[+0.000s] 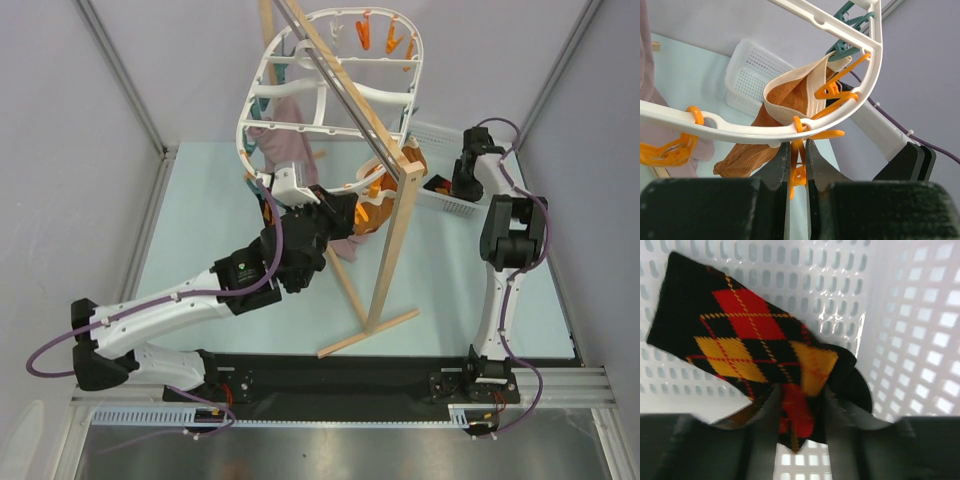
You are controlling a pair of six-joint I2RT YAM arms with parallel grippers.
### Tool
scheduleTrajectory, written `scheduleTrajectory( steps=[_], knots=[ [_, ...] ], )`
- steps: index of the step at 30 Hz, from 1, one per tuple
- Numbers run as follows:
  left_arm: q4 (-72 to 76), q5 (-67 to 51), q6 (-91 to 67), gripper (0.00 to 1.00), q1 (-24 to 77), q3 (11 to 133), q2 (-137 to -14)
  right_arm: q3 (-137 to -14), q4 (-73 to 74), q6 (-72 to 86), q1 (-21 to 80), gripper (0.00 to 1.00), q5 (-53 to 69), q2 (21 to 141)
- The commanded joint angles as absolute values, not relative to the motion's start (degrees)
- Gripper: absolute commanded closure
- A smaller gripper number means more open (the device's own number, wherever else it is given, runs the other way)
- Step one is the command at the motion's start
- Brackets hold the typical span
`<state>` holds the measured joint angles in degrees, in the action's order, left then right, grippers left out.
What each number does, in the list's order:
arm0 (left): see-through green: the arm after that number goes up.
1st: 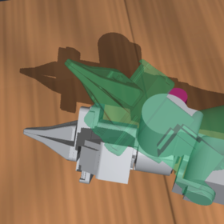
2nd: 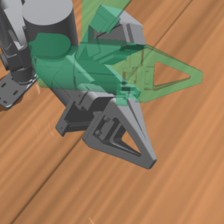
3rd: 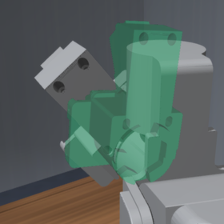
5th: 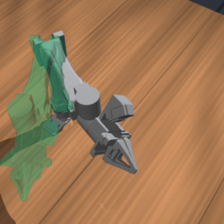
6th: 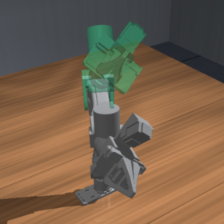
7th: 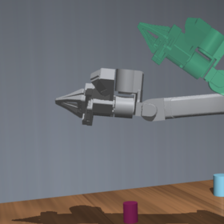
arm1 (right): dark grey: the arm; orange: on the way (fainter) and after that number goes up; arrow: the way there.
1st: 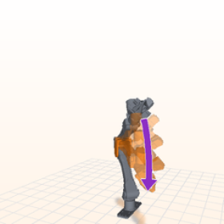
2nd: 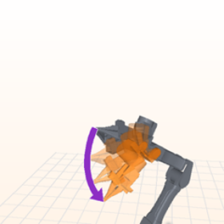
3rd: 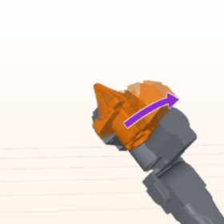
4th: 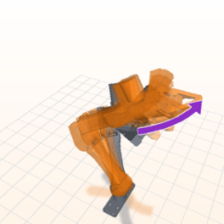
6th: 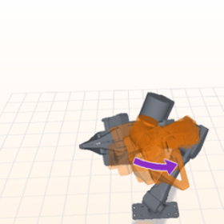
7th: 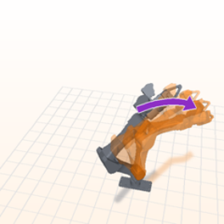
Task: Clip the socks to the hanger
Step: Pick up the sock from the bin.
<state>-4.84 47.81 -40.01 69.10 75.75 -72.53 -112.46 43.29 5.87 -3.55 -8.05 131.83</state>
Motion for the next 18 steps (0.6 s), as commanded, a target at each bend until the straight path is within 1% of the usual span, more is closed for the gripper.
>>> scheduleTrajectory(
  steps=[1, 5, 9, 12, 18],
  knots=[
    [-4.1, 46.1, -39.0, 1.0, 69.3, 75.1, -70.8, -114.2, 44.6, 6.9, -2.7, 0.55, -11.2, 128.3],
    [-4.0, 45.9, -39.1, 1.0, 69.3, 74.7, -70.4, -112.1, 40.4, 6.0, -1.1, 0.45, -12.2, 124.5],
    [-4.0, 45.9, -39.5, 1.0, 69.3, 74.0, -70.1, -115.5, 40.9, 3.4, 1.3, 0.44, -11.5, 126.0],
    [-3.7, 45.8, -39.4, 1.0, 69.3, 74.1, -70.2, -121.4, 44.1, 2.2, 2.5, 0.45, -10.9, 130.8],
    [-3.8, 45.0, -39.6, 1.0, 69.3, 74.9, -70.9, -126.7, 44.5, 1.7, 2.7, 0.48, -7.4, 138.1]
  ],
)
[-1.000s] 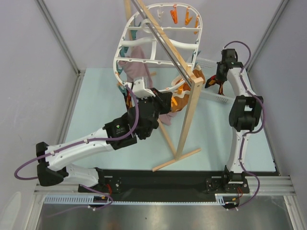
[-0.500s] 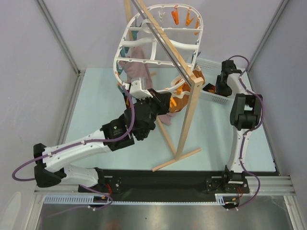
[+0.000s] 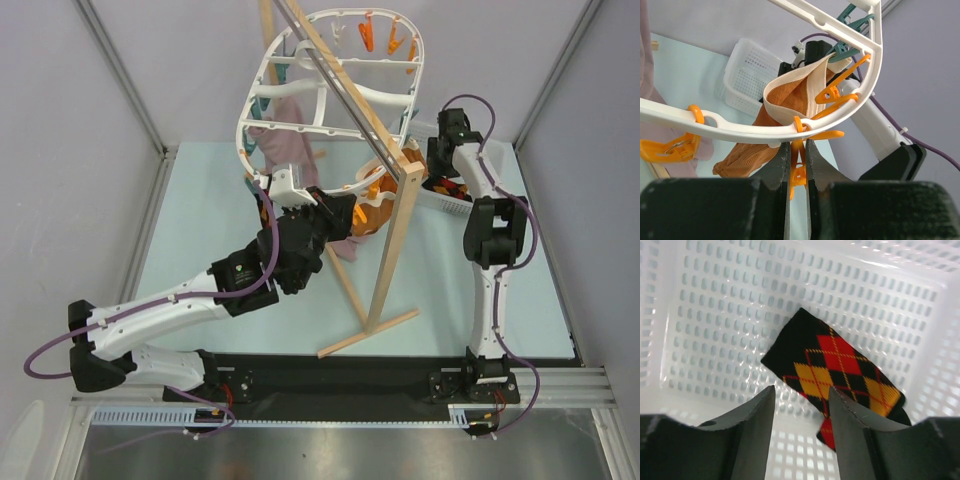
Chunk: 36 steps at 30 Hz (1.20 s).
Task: Clip the socks to the hanger
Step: Pick up the sock from the bin.
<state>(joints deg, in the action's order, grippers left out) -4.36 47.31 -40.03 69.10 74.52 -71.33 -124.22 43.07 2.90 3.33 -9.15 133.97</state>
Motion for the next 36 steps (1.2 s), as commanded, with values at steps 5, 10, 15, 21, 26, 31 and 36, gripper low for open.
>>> scheduleTrajectory(
  steps=[5, 10, 15, 21, 26, 31, 36],
  knots=[
    [-4.5, 44.8, -39.8, 1.0, 69.3, 75.1, -71.0, -127.5, 43.8, 2.9, 2.6, 0.53, -8.3, 141.8],
    [-4.5, 44.7, -39.6, 1.0, 69.3, 75.2, -70.9, -125.5, 41.4, 2.7, 2.5, 0.62, -7.8, 142.6],
    [-4.6, 44.7, -39.7, 1.0, 69.3, 75.3, -71.1, -124.9, 40.6, 2.5, 2.5, 0.82, -8.1, 142.1],
    [-4.8, 44.6, -40.1, 1.0, 69.3, 75.2, -71.2, -124.0, 36.7, 3.1, 2.5, 0.92, -5.9, 136.1],
    [-5.4, 45.3, -40.3, 1.0, 69.3, 74.8, -70.8, -125.9, 37.5, 4.7, 1.5, 1.0, -3.4, 130.6],
    [-5.0, 45.7, -40.3, 1.0, 69.3, 74.0, -70.4, -117.0, 36.5, 7.9, 1.1, 1.0, 1.4, 116.5],
    [-5.1, 45.7, -40.3, 1.0, 69.3, 73.8, -70.2, -97.1, 33.1, 13.3, 2.5, 1.0, 3.7, 99.9]
  ],
)
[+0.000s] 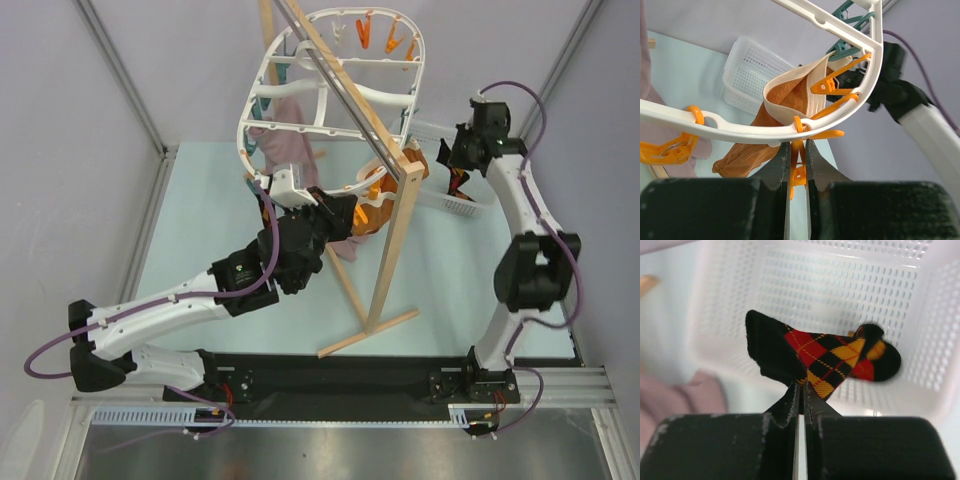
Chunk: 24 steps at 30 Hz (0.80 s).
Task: Clip the socks to the hanger
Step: Pick up the sock from the bin, then clamp the sock onto the hanger.
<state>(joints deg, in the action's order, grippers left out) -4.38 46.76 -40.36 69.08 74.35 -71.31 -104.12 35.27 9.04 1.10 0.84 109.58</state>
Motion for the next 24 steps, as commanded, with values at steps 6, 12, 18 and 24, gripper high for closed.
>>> scheduleTrajectory(
  steps=[6, 12, 18, 24],
  knots=[
    [-5.1, 46.0, -41.3, 1.0, 69.3, 72.4, -69.4, -77.6, 31.0, 17.1, 4.2, 1.0, 6.6, 77.0],
    [-4.3, 46.4, -39.9, 1.0, 69.3, 71.9, -68.3, -68.0, 39.1, 16.7, 11.4, 1.0, 2.6, 58.7],
    [-4.1, 45.6, -39.7, 1.0, 69.3, 71.5, -68.1, -64.2, 47.3, 17.1, 15.6, 1.0, 12.7, 49.8],
    [-3.0, 45.7, -39.8, 1.0, 69.3, 69.7, -66.9, -64.6, 46.7, 18.1, 15.7, 1.0, 29.1, 49.7]
  ],
)
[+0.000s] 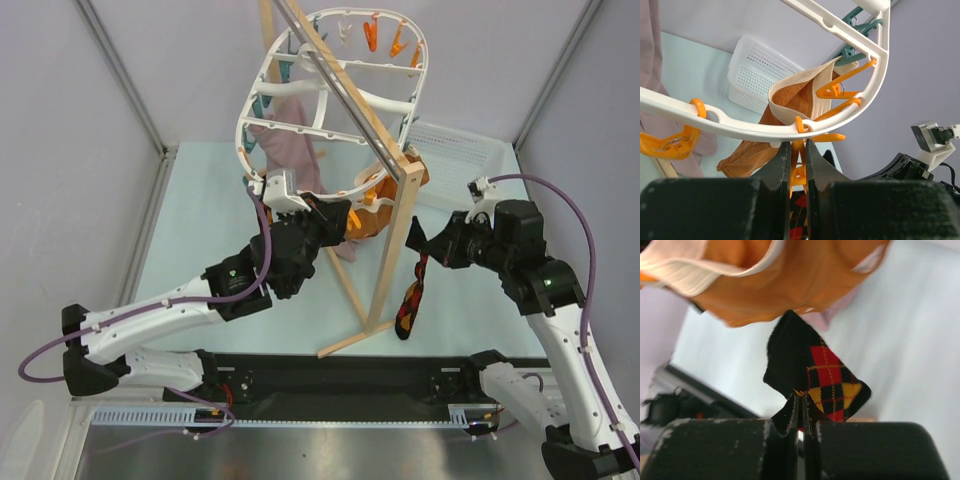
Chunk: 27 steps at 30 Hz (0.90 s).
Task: Clip the socks to the hanger
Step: Clamp the sock onto the hanger.
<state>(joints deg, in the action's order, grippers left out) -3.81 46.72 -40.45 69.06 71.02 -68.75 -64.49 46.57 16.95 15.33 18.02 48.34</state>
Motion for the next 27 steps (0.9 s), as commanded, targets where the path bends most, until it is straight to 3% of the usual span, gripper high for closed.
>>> scheduleTrajectory(
  steps=[1, 12, 27],
  knots=[
    [-2.9, 45.6, -39.9, 1.0, 69.3, 69.6, -66.7, -64.5, 44.9, 18.5, 15.7, 1.0, 33.7, 50.4],
    [-3.7, 45.4, -40.2, 1.0, 69.3, 70.0, -66.4, -59.6, 26.1, 29.3, 19.3, 1.0, 49.6, 54.3],
    [-3.3, 44.6, -40.6, 1.0, 69.3, 70.5, -67.7, -58.6, 13.7, 36.1, 21.6, 1.0, 50.6, 56.4]
  ],
)
